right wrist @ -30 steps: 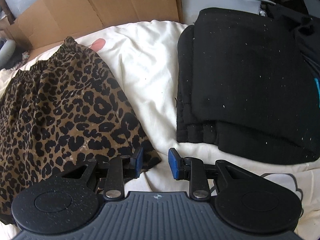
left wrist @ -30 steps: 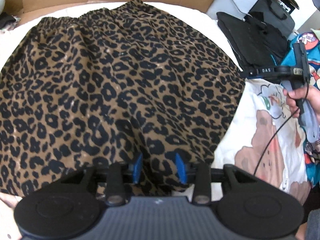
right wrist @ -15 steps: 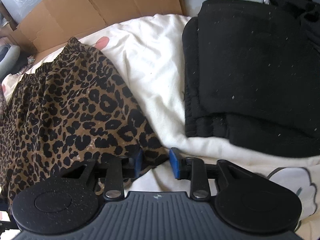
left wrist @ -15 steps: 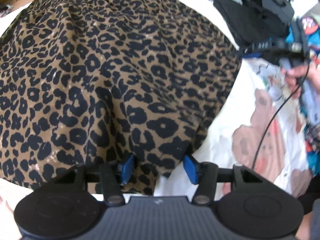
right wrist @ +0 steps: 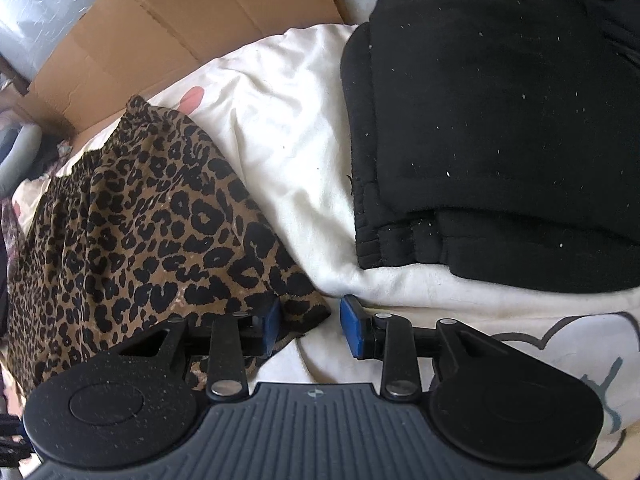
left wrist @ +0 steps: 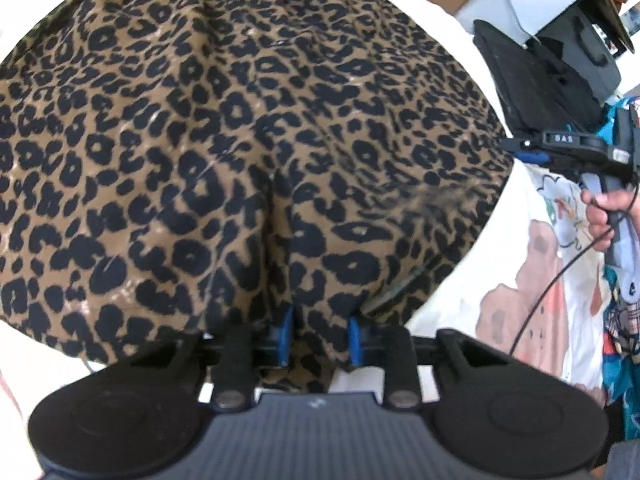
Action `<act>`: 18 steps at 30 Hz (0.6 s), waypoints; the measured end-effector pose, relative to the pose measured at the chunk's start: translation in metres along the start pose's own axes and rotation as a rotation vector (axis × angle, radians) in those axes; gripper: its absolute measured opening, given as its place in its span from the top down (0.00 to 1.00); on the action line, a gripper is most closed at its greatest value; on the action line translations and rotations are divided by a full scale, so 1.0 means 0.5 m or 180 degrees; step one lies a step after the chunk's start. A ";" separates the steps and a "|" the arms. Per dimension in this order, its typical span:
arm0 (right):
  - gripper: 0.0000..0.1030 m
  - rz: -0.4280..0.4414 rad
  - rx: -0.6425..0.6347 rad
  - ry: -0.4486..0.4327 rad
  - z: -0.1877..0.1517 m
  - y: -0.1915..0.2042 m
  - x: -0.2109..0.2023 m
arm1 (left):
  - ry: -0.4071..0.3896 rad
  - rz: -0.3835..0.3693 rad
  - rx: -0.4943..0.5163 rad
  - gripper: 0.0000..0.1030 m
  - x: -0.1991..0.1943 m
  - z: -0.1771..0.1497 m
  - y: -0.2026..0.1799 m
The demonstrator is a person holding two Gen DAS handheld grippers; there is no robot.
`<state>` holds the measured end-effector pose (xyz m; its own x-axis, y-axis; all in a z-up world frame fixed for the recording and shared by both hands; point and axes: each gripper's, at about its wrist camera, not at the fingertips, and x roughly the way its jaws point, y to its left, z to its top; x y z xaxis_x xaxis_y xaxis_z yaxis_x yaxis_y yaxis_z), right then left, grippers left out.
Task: Fold clothes
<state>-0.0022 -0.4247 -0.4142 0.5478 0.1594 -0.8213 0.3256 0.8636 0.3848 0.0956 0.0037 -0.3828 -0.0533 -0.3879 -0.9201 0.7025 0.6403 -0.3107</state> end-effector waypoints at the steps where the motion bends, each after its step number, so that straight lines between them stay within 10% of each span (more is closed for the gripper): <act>1: 0.59 0.0018 0.0025 -0.0011 -0.001 -0.002 0.004 | 0.0006 0.0023 0.0035 0.81 -0.001 -0.003 0.000; 5: 0.56 0.0060 -0.0011 -0.0032 -0.005 0.000 0.007 | 0.0016 0.0117 0.0171 0.86 0.000 -0.010 -0.011; 13: 0.92 0.0216 0.0004 0.0042 -0.003 0.004 -0.016 | -0.0011 0.0034 0.0204 0.77 0.006 -0.021 -0.026; 18: 0.95 0.0230 -0.0145 -0.0173 -0.002 0.021 -0.059 | 0.0006 -0.0086 0.0137 0.77 0.008 -0.038 -0.026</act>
<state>-0.0158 -0.4199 -0.3865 0.6098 0.1969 -0.7677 0.2491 0.8720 0.4215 0.0725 0.0063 -0.3871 -0.0740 -0.4035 -0.9120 0.7307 0.6004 -0.3249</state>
